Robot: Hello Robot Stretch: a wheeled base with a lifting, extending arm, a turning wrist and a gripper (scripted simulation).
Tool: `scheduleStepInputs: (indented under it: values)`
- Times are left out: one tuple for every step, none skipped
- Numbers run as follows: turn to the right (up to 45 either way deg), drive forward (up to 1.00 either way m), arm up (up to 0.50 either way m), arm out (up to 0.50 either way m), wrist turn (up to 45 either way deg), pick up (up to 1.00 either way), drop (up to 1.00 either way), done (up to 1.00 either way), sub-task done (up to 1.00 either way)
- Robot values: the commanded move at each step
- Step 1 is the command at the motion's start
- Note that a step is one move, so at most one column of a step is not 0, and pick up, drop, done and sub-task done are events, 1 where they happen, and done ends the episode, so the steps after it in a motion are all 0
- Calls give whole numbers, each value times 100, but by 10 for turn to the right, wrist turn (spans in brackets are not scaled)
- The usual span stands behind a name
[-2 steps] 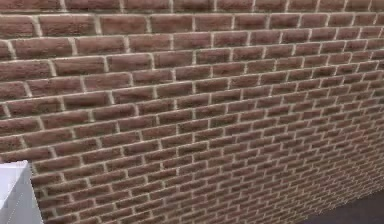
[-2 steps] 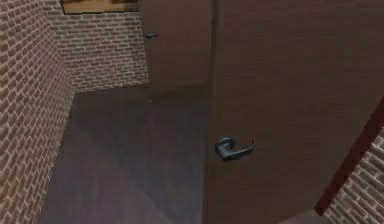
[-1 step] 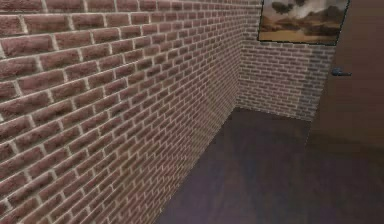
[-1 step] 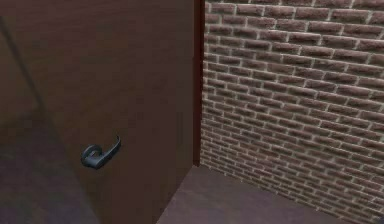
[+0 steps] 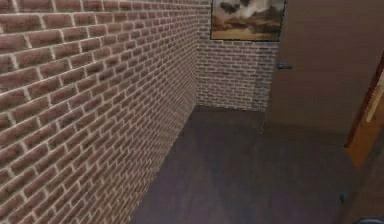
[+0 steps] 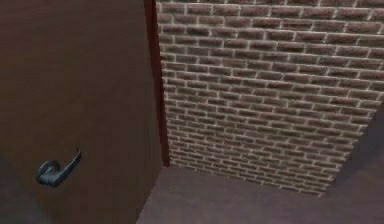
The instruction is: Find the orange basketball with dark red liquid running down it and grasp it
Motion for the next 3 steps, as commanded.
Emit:
scheduleStepInputs:
  values:
    - [0,35,0,0,0,0,0,0,0]
    - [120,0,0,0,0,0,0,0,0]
    - [30,0,0,0,0,0,0,0,0]
